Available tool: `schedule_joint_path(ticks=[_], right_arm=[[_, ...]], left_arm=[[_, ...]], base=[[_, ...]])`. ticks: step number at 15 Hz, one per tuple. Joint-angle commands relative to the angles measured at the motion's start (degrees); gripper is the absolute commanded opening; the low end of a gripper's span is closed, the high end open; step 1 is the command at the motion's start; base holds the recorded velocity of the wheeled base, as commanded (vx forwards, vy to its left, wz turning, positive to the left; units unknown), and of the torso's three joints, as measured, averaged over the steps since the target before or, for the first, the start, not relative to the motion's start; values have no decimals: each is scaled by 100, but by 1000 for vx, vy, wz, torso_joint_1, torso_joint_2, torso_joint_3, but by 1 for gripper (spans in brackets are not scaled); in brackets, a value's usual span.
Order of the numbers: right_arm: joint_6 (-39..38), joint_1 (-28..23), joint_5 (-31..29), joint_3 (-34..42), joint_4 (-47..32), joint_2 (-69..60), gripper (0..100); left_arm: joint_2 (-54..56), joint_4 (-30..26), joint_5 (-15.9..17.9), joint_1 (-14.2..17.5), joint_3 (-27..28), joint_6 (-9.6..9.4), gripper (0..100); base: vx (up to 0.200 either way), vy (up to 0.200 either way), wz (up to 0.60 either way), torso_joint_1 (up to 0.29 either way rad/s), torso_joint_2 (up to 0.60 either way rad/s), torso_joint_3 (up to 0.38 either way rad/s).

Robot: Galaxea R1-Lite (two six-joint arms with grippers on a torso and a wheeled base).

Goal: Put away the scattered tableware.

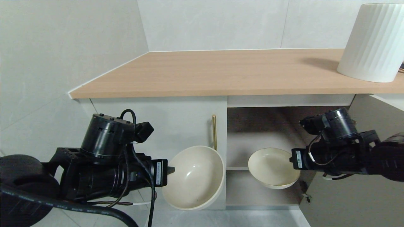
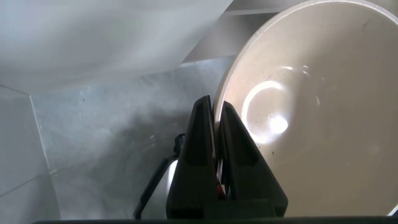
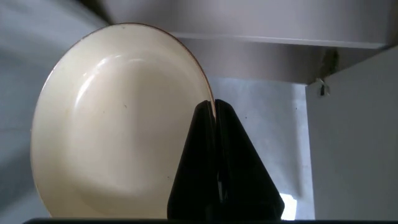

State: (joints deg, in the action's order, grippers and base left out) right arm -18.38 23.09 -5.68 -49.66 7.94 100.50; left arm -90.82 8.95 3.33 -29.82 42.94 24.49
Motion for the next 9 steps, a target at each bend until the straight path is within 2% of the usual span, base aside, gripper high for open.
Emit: schedule_joint_path(ticks=[1, 5, 9], right_arm=[[-113, -50, -65, 36, 428, 954, 0], [-253, -68, -610, 89, 2045, 2184, 0], [-289, -208, -908, 71, 3293, 2958, 0]], left_arm=[[-41, -7, 1, -6, -4, -6, 0], [-120, -7, -157, -77, -4, -15, 0], [-199, -7, -157, -103, -4, -15, 0]], base=[[0, 0, 0, 0, 0, 0], [0, 0, 0, 0, 0, 0], [0, 0, 0, 0, 0, 0]])
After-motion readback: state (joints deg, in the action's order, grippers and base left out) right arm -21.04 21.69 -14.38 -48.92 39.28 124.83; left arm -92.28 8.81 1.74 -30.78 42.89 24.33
